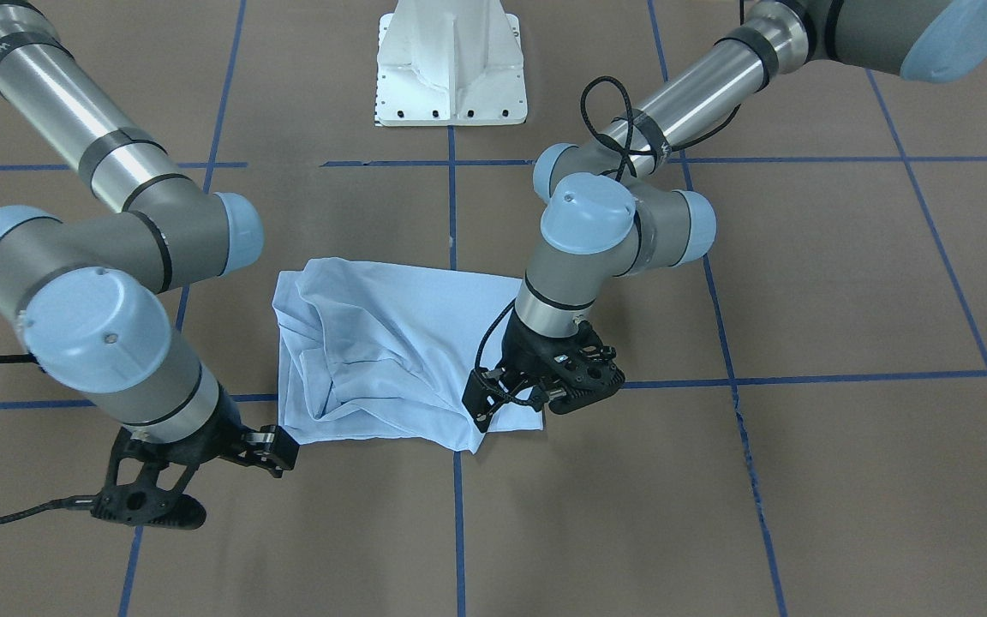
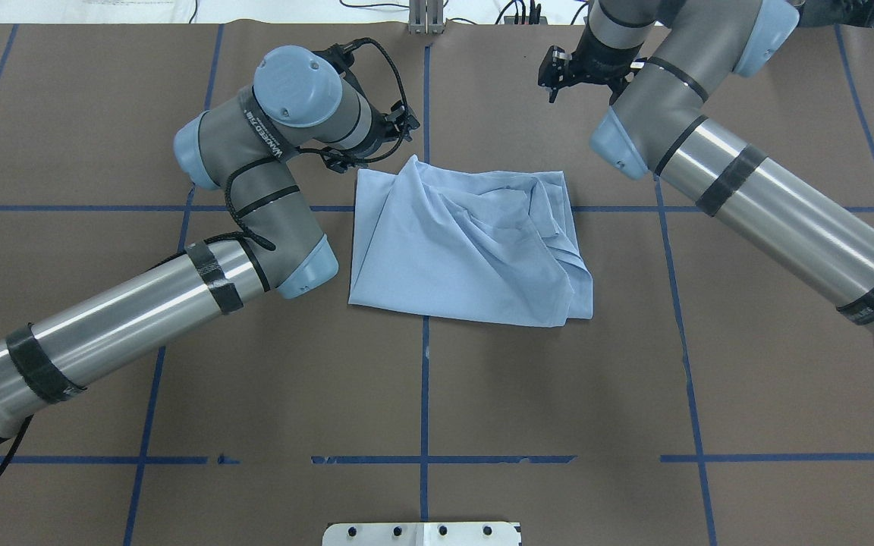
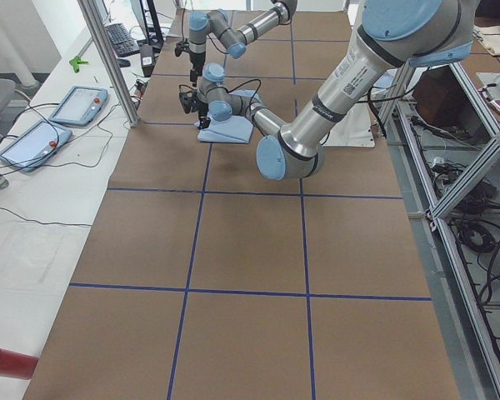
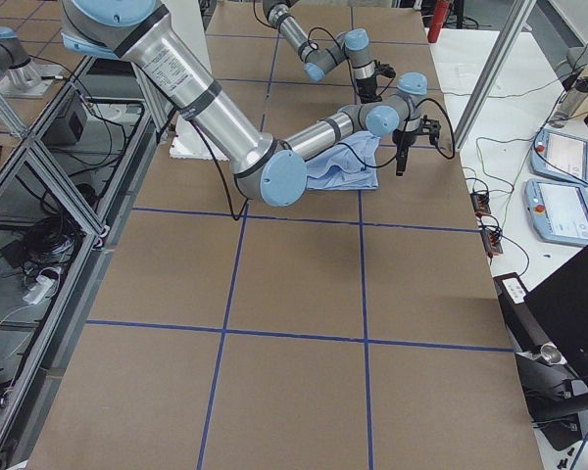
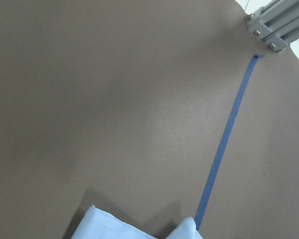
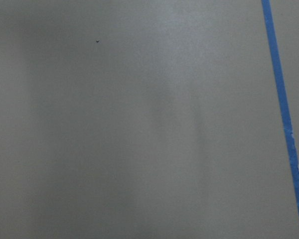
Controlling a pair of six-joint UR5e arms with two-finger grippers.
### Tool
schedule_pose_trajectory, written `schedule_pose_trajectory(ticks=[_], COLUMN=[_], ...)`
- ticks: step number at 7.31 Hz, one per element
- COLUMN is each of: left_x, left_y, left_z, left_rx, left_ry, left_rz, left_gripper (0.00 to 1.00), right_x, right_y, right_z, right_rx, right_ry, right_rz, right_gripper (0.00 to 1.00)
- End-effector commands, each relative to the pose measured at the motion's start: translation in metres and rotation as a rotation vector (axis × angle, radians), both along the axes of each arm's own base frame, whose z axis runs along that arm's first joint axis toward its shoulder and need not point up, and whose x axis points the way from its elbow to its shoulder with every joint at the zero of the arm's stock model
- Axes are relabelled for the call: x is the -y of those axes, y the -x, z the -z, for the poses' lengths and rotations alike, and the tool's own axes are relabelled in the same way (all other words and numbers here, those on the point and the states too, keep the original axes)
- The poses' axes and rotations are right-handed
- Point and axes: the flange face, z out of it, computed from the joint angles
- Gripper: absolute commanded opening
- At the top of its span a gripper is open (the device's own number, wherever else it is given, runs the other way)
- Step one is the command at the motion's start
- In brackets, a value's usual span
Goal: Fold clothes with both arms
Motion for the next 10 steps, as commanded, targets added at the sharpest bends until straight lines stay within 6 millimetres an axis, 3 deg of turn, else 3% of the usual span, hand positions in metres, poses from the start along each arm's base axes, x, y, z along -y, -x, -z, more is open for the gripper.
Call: schedule_pose_trajectory(ticks=[1,4,6,8,10], left_x=[-0.011,-0.004,-0.019,-0.032,-0.029], left_y=[-0.038,-0.039,-0.054,-0.067,-0.066], left_z=[0.014,0.006,0.011,0.015,0.014], left_rx=[0.100,0.222,0.217,0.213,0.219], left_ry=[-0.152,-0.314,-0.322,-0.327,-0.327], left_rz=[-0.035,-0.089,-0.111,-0.127,-0.122], left_gripper=[0.78,0.64,0.45,0.35,0.29], right_x=[0.010,0.010,0.009,0.008,0.009], right_y=[-0.025,-0.029,-0.029,-0.029,-0.032], right_z=[-0.006,-0.012,-0.017,-0.017,-0.019], right_rx=[0.028,0.024,0.021,0.021,0.020], right_ry=[0.015,0.020,0.025,0.025,0.027], right_rz=[-0.001,-0.004,-0.004,-0.004,-0.008], right_gripper=[1.00,1.00,1.00,1.00,1.00])
